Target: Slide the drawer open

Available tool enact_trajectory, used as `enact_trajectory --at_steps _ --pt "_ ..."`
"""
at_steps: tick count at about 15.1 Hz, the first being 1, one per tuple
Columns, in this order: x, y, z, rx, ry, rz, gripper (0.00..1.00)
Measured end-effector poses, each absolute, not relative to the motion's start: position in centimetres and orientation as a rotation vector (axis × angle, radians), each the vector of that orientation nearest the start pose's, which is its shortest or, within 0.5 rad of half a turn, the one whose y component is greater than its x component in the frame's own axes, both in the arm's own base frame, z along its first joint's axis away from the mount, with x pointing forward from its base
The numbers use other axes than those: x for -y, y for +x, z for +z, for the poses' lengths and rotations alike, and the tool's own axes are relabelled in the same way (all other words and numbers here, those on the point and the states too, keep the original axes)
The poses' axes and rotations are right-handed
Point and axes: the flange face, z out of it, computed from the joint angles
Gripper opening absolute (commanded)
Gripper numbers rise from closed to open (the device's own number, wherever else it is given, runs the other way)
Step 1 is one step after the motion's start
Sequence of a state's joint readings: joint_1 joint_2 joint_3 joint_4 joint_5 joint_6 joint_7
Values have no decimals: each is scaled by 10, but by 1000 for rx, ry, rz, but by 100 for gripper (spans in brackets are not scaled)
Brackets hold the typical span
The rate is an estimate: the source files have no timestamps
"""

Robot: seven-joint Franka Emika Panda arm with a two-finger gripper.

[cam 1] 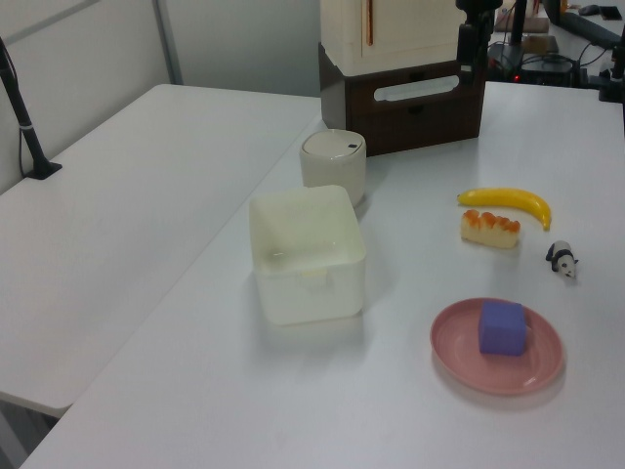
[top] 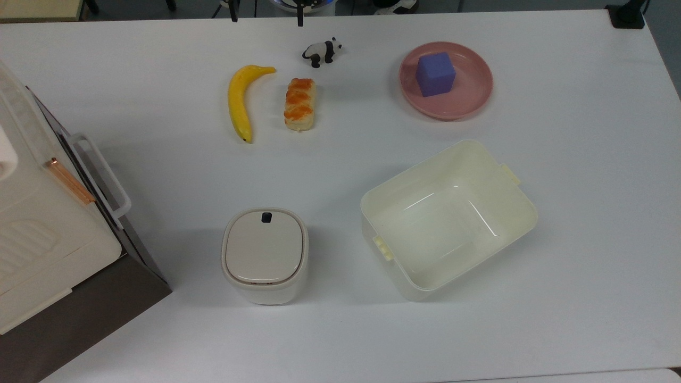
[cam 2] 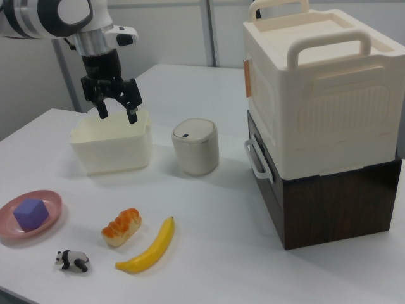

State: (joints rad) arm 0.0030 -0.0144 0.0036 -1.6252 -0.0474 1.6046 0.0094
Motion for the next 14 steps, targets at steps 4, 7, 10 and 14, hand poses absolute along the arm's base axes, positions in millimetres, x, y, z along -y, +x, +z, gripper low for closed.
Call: enact_trajectory --at_steps 4,7,10,14 --pt "3 552 609 400 -3163 20 100" --pt "7 552 609 646 -3121 26 100" --pt "11 554 608 770 -3119 38 100" --pt "27 567 597 1009 -3095 -32 100"
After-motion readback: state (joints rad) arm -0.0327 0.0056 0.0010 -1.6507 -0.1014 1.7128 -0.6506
